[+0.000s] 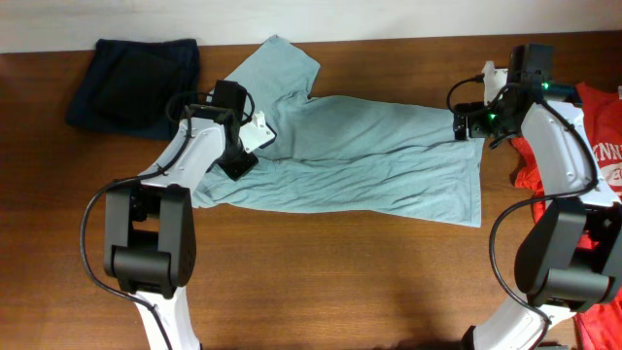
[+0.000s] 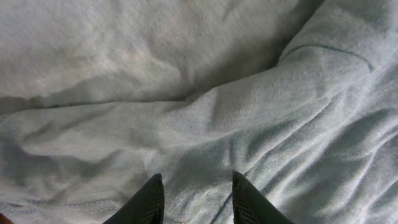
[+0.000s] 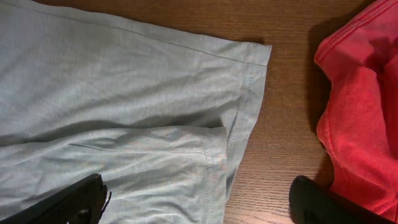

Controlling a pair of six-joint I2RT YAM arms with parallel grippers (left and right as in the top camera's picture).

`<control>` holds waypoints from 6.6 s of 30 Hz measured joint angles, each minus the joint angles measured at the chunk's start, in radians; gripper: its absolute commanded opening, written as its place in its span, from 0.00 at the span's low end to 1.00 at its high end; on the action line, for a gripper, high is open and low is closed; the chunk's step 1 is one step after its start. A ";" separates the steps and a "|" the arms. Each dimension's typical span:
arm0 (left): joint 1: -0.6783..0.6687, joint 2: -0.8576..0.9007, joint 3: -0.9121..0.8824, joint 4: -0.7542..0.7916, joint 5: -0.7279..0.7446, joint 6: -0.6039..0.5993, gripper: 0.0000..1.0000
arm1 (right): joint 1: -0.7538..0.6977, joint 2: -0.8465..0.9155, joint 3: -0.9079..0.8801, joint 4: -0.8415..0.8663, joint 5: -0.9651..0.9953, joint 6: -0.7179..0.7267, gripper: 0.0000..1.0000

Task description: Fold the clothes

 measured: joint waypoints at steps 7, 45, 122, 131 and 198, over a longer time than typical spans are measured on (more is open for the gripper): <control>0.003 0.000 0.000 -0.006 0.000 0.040 0.36 | 0.000 0.000 0.000 0.000 0.000 0.000 0.99; 0.011 0.000 -0.049 0.052 -0.001 0.172 0.01 | 0.000 0.000 0.000 0.000 0.000 0.000 0.99; 0.012 0.098 0.347 -0.293 -0.098 -0.567 0.56 | 0.000 0.000 0.000 0.000 0.000 0.000 0.99; 0.012 0.114 0.341 -0.238 -0.073 -0.567 0.56 | 0.000 0.000 0.000 0.000 0.000 0.000 0.99; -0.053 0.242 0.421 0.124 -0.229 -0.455 0.76 | 0.000 0.000 0.000 0.000 0.000 0.000 0.99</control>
